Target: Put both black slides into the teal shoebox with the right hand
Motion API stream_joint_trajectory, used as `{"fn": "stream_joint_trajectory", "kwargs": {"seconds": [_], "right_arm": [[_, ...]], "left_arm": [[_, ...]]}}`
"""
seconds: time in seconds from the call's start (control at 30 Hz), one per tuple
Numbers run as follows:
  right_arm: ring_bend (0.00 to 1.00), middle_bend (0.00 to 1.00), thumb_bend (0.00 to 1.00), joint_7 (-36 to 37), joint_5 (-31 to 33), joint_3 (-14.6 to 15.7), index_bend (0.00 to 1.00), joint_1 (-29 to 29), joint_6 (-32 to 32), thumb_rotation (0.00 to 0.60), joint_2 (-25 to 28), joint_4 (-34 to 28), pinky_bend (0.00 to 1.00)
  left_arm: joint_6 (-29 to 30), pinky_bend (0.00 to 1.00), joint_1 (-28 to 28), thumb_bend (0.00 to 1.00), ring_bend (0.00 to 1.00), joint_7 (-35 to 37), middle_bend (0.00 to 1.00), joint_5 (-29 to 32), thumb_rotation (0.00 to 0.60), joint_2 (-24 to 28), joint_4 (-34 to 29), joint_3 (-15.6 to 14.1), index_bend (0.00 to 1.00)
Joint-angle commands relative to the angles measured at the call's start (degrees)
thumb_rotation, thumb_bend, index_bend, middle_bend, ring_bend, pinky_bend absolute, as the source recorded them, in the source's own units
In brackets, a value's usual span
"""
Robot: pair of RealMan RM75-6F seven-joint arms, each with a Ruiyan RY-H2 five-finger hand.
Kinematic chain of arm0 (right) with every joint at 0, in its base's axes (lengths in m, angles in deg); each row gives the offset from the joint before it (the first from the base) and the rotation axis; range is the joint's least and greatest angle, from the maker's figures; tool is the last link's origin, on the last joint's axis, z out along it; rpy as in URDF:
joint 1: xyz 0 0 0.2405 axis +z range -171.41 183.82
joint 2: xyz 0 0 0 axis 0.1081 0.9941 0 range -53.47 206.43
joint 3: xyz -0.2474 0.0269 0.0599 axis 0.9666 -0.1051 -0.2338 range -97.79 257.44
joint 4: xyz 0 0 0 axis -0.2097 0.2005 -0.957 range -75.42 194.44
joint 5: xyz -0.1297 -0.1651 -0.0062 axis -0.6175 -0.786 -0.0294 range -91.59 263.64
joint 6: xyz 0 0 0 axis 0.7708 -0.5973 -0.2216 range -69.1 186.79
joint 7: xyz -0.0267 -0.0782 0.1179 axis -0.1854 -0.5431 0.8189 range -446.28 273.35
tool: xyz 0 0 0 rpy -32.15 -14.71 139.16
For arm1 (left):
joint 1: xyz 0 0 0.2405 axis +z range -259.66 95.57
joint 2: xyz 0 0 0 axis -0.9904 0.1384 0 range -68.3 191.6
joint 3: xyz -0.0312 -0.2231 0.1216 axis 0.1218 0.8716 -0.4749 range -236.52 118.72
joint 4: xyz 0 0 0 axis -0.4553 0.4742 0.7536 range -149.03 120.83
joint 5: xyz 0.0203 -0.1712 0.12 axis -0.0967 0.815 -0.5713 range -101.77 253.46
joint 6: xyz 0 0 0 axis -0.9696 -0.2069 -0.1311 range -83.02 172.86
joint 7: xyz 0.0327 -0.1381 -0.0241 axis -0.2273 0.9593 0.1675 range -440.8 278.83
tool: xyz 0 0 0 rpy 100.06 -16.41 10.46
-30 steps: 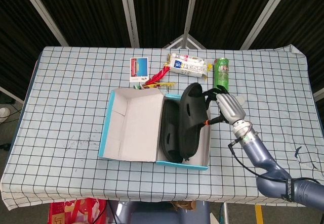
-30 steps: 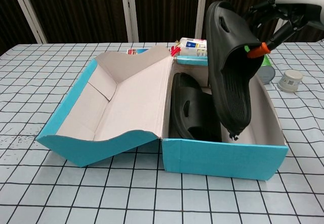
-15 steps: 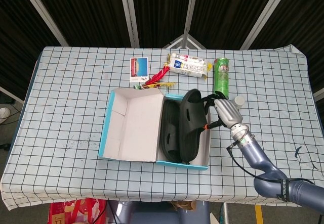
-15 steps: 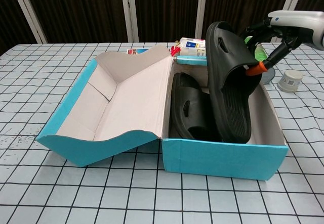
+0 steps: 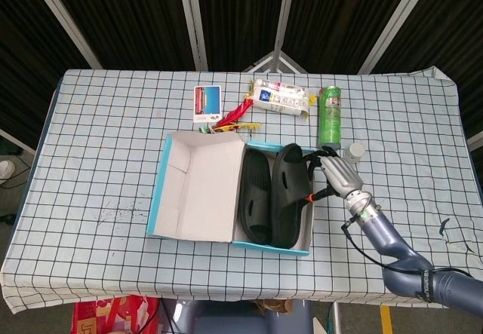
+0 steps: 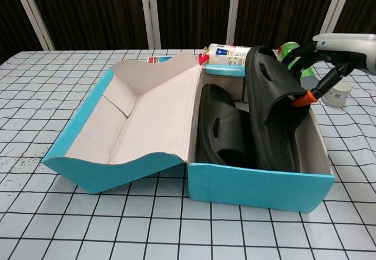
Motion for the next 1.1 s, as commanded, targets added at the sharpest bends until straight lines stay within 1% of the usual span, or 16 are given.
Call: {"fn": "stream_joint_trajectory", "kwargs": {"seconds": [0.03,0.4,0.47,0.63,1.1], "right_arm": [[0.19,0.55,0.53,-0.43,0.01,0.20,0.57,0.09,0.41,0.600,-0.54,0.63,0.00],[0.19,0.55,0.53,-5.31,3.30,0.64,0.57,1.78,3.29,0.600,-2.72,2.99,0.00],[0.19,0.55,0.53,-7.85,4.60,1.24,0.57,2.57,4.41,0.600,-3.20,3.65,0.00],[0.19,0.55,0.53,-13.87,7.88,2.21,0.58,3.92,4.95,0.600,-3.89,3.73,0.00],[0.19,0.55,0.53,-24.37,13.32,4.27,0.58,6.09,3.93,0.600,-4.59,2.72,0.00]], "left_arm": [[0.04,0.09,0.01,0.37,0.00,-0.03,0.04,-0.03,0.600,-0.02,-0.03,-0.02,0.10],[-0.05,0.09,0.10,0.37,0.00,0.56,0.04,0.16,0.600,0.13,0.07,0.07,0.10],[-0.23,0.09,0.09,0.37,0.00,0.87,0.04,0.26,0.600,0.16,0.17,0.11,0.10],[-0.49,0.09,0.06,0.37,0.00,1.32,0.04,0.31,0.600,0.25,0.36,0.13,0.10],[-0.77,0.09,-0.01,0.37,0.00,1.61,0.04,0.35,0.600,0.25,0.49,0.09,0.10]]}}
